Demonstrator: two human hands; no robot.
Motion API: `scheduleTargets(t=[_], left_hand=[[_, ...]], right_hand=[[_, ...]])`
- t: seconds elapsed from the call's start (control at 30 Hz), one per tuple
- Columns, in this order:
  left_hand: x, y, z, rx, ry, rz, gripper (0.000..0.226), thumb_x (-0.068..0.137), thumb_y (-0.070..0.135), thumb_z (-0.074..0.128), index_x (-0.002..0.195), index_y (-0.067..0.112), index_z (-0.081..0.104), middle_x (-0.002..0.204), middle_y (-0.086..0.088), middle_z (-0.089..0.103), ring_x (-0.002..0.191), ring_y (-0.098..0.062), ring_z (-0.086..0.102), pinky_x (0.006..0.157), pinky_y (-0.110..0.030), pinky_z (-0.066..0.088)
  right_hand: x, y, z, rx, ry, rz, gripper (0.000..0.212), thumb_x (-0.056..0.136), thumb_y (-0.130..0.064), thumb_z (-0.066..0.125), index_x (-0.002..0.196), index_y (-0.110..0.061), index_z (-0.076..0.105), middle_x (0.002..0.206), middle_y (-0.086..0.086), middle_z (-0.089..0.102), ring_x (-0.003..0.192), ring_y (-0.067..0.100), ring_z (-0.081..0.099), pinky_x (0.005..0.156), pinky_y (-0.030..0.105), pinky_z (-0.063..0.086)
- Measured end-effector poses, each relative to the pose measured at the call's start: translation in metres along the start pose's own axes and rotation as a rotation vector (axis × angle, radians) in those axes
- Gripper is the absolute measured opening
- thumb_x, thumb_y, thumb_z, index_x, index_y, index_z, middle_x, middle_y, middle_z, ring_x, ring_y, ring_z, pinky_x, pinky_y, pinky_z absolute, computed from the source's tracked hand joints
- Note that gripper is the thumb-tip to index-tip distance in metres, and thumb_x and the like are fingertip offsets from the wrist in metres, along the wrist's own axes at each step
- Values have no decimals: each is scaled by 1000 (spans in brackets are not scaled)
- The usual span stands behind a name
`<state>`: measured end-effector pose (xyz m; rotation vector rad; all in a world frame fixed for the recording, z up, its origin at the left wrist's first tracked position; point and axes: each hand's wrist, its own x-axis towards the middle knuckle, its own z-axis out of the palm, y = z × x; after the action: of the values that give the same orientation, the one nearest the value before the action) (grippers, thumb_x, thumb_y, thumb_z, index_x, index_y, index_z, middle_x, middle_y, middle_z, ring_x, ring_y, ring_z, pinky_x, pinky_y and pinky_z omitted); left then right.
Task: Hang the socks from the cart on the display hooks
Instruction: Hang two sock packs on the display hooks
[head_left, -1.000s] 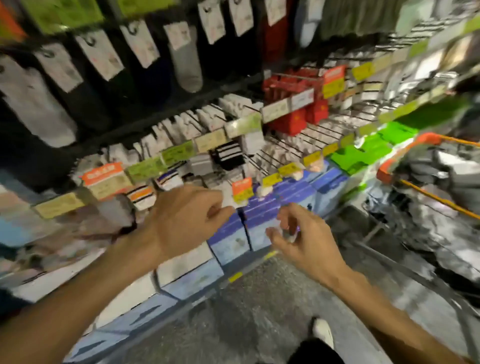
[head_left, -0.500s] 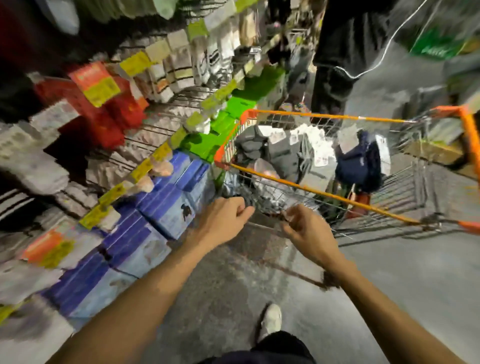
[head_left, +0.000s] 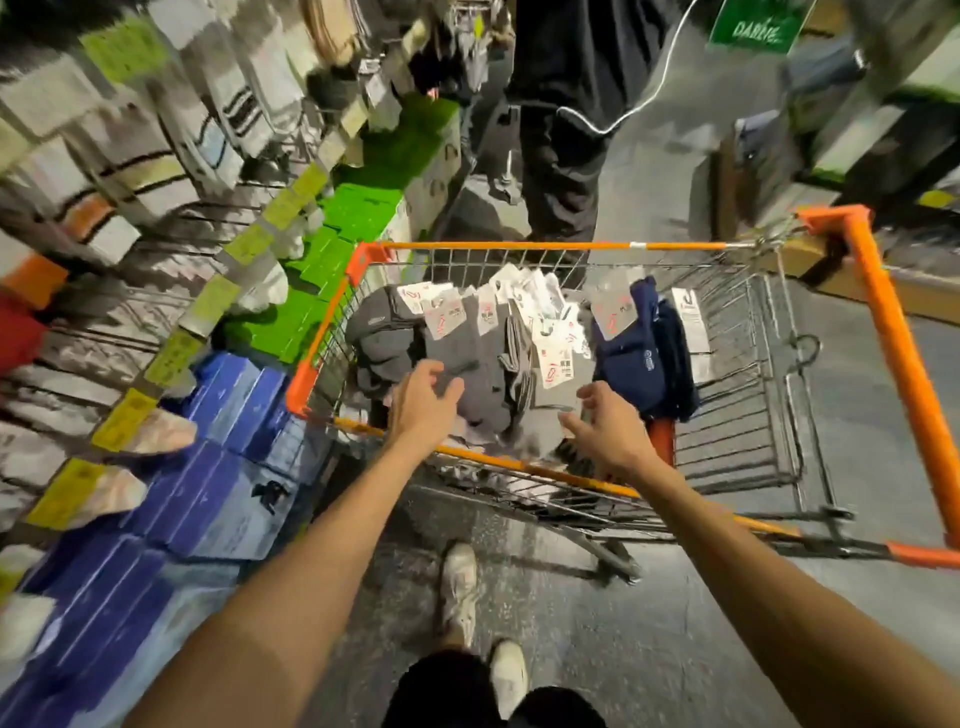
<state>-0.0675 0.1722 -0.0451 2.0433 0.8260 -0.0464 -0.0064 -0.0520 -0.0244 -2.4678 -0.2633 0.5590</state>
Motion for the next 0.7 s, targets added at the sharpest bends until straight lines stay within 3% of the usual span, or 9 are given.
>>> scheduleTargets(t=[0.13,0.23,0.3,0.37,0.47,0.53,0.6,0.7], left_hand=[[72,3,4,-154,41,-181,53,96,41,60,138,9,50,137,-13,57,125,-33,53,106,-42,41],[116,1,12,-150,19,-263,55,98,50,54,132,7,56,133,-13,60,125,-33,52,98,-38,42],[137,-1,19,-156,-9,-313,56,98,55,49,121,5,59,127,-17,62,119,-35,54,90,-36,40],[151,-1,28,-188,-27,-379,60,97,59,46,118,4,61,125,-18,61,116,-37,54,93,-40,43],[164,-2,38,-268,-56,-484,68,91,66,52,118,4,60,125,-15,61,112,-34,57,87,-38,45],[171,-2,40,-308,-106,-537,83,79,75,60,128,8,58,129,-10,61,116,-32,57,92,-38,49],[178,-1,42,-321,-181,-536,90,70,77,67,129,10,60,130,-4,61,117,-28,57,96,-39,50],[181,8,44,-319,-238,-454,57,78,63,74,118,23,66,116,4,65,111,-20,59,88,-31,46]], right_hand=[[56,-18,1,-13,4,5,53,99,-34,59,141,-4,47,143,14,53,131,29,50,102,34,39],[101,-35,6,6,26,19,50,100,-31,58,140,-4,48,143,15,52,130,31,50,102,35,39],[125,-40,9,25,21,67,41,102,-25,52,135,0,52,134,20,58,121,34,56,93,34,41],[142,-36,14,36,13,118,33,103,-21,48,125,3,55,115,20,62,102,34,62,77,33,41],[156,-20,22,76,50,208,32,100,-21,53,122,2,50,110,21,61,95,35,61,75,37,46],[162,-14,23,114,25,297,35,100,-19,54,124,4,44,110,19,58,95,32,57,75,34,41],[167,-9,25,139,-18,346,39,98,-30,56,120,-1,45,105,15,58,93,31,58,74,34,42],[175,13,33,132,-5,398,66,78,-66,54,104,-5,57,102,16,67,93,35,67,77,43,55]])
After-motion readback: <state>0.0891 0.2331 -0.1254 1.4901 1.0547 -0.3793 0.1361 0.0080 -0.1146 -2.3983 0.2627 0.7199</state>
